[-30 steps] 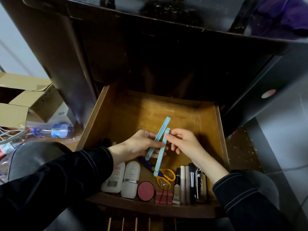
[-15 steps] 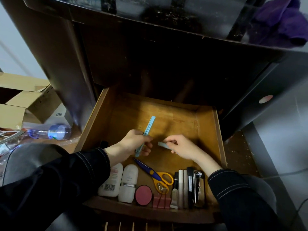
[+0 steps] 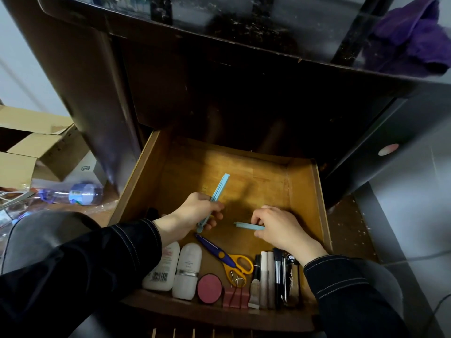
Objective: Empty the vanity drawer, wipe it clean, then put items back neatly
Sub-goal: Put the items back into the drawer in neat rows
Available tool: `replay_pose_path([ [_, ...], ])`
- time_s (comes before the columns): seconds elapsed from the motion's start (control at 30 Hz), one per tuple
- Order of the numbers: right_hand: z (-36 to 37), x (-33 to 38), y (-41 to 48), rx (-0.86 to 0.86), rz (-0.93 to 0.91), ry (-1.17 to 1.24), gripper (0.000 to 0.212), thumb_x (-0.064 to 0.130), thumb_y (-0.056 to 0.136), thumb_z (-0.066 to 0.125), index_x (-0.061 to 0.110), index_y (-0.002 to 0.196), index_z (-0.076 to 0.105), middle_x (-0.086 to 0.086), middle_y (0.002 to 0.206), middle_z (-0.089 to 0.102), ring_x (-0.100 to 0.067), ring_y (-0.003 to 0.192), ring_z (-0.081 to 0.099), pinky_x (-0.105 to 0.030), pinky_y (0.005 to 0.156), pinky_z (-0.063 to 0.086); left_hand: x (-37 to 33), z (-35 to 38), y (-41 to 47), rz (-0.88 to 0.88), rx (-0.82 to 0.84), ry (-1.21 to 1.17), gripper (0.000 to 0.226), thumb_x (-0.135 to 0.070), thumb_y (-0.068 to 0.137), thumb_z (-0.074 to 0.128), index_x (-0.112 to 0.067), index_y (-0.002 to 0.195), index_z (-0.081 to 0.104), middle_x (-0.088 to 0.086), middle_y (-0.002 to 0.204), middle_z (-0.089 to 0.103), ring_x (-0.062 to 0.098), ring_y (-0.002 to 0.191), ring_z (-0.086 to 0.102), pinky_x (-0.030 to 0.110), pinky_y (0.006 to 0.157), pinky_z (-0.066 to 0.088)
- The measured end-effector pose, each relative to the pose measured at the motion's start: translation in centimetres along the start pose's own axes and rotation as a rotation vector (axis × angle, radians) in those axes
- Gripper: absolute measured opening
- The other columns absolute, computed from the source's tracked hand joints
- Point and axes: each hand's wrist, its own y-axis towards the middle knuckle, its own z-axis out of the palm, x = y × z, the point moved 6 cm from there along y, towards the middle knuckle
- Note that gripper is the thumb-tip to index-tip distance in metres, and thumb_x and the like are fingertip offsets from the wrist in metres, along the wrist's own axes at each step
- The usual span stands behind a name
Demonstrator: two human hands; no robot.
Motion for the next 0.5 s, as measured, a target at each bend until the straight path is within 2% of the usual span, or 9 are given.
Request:
replay_pose_path([
  [0.07, -0.1, 0.0, -0.1, 0.007, 0.006, -0.026, 0.015, 0.021, 0.095, 0.066, 0.027, 0.108, 0.065, 0.007, 0.111, 0.063, -0.014, 0.091, 0.062, -0.035, 0.078, 0.057, 0.1, 0.0, 0.0, 0.001, 0.004, 0.003, 0.019, -0.017, 0.094, 0.066, -0.007, 0.110, 0.067, 0.005, 0.081, 0.071, 0.012, 0.061, 0.062, 0.023, 0.051, 0.048],
  [0.23, -0.3, 0.4, -0.1, -0.015, -0.057, -0.061, 0.025, 0.016, 0.100, 0.058, 0.027, 0.120, 0.068, 0.007, 0.115, 0.062, -0.014, 0.096, 0.062, -0.030, 0.080, 0.055, 0.1, 0.0, 0.0, -0.006, 0.002, 0.001, 0.019, -0.016, 0.093, 0.067, -0.006, 0.110, 0.068, 0.004, 0.078, 0.071, 0.012, 0.059, 0.062, 0.023, 0.050, 0.048],
  [0.4, -0.6, 0.5, 0.0, -0.065, -0.044, -0.108, 0.020, 0.011, 0.101, 0.055, 0.022, 0.112, 0.068, 0.002, 0.117, 0.055, -0.020, 0.088, 0.062, -0.035, 0.077, 0.056, 0.0, 0.2, 0.0, -0.027, 0.003, -0.001, 0.020, -0.015, 0.092, 0.069, -0.004, 0.110, 0.067, 0.004, 0.075, 0.071, 0.013, 0.056, 0.061, 0.024, 0.047, 0.048],
  [0.5, -1.2, 0.1, -0.1, -0.114, -0.010, -0.081, 0.024, 0.007, 0.100, 0.054, 0.024, 0.111, 0.067, 0.005, 0.115, 0.055, -0.016, 0.084, 0.060, -0.030, 0.072, 0.054, -0.1, 0.1, -0.1, -0.023, 0.001, 0.001, 0.021, -0.014, 0.093, 0.068, -0.005, 0.111, 0.067, 0.006, 0.079, 0.070, 0.014, 0.059, 0.061, 0.024, 0.048, 0.047],
])
